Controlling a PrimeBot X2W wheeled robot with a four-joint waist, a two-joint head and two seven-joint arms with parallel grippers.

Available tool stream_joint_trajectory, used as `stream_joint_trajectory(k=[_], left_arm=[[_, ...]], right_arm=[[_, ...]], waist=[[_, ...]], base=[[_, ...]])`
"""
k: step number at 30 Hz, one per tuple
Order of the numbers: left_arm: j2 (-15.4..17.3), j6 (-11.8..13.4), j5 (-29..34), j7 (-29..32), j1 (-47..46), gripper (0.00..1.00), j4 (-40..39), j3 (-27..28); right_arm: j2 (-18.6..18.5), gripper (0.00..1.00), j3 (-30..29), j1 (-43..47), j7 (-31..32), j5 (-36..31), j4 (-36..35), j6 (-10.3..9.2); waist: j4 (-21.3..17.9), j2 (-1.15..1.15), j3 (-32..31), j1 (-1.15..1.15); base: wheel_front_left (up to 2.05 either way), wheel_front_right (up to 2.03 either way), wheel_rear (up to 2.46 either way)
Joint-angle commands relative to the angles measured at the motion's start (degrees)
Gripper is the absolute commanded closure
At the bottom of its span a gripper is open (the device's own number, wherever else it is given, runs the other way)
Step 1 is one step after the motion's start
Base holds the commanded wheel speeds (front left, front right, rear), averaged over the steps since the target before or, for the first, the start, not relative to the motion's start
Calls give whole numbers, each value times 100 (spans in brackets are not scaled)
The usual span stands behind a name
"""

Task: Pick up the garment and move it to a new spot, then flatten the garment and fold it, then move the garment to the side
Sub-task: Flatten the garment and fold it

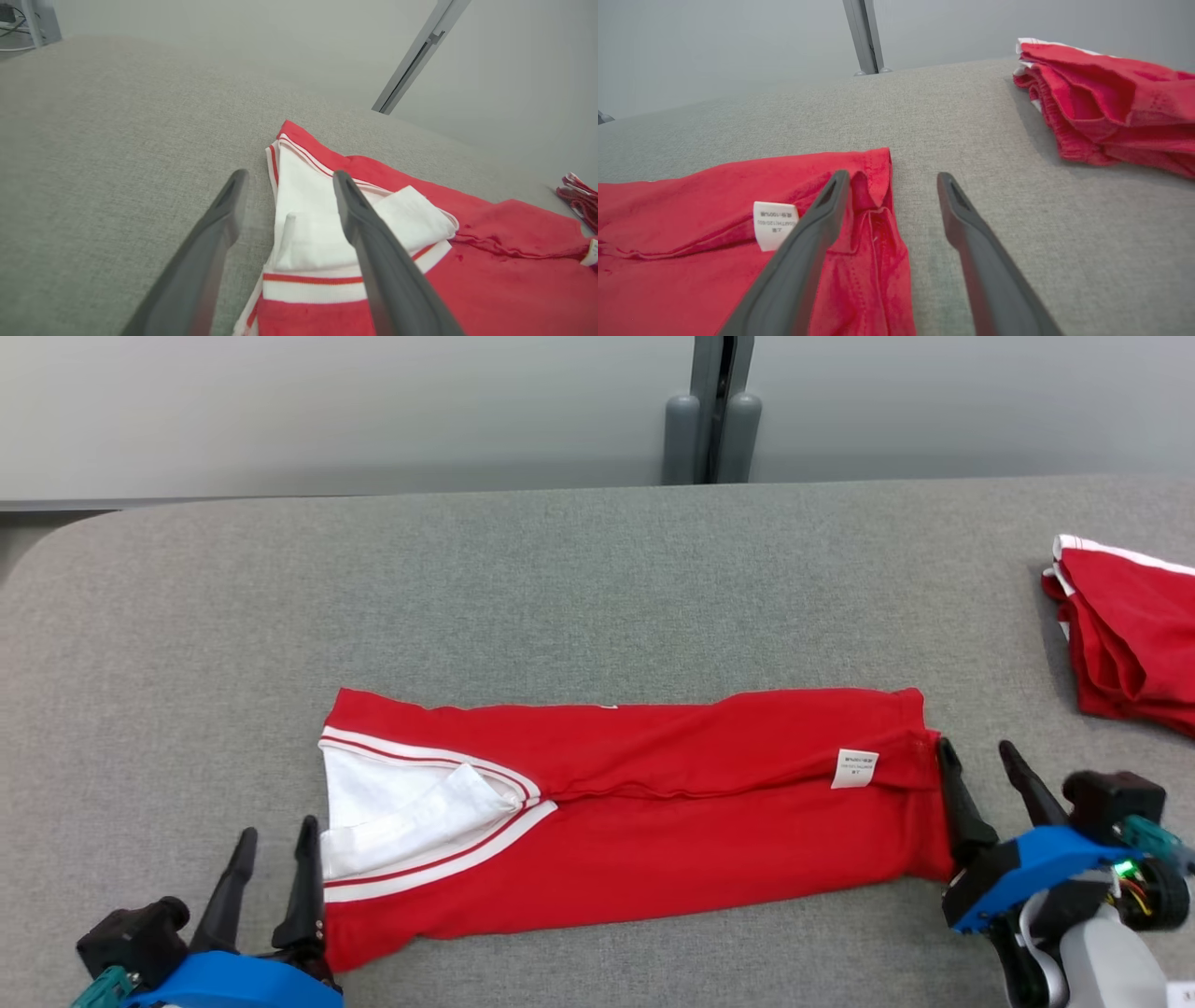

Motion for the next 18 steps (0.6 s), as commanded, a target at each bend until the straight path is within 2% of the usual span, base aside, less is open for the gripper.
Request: stream_joint_trajectory(k=[1,9,18], left_arm=[[-36,64,94,-48,42,0,-51,101],[-383,387,1036,-79,299,0,-676,697],[-681,399,1507,-81,377,0,-874,768]], right_arm=[[24,0,-87,118,-66,-55,-61,1],[214,0,-465,403,18,-190,-404,1],[282,0,-630,-78,249,-493,-140,1]], waist=[[13,0,-32,1],[134,0,-212,1],[374,0,-166,1]], base=[[0,0,0],[0,0,0],[0,0,0]])
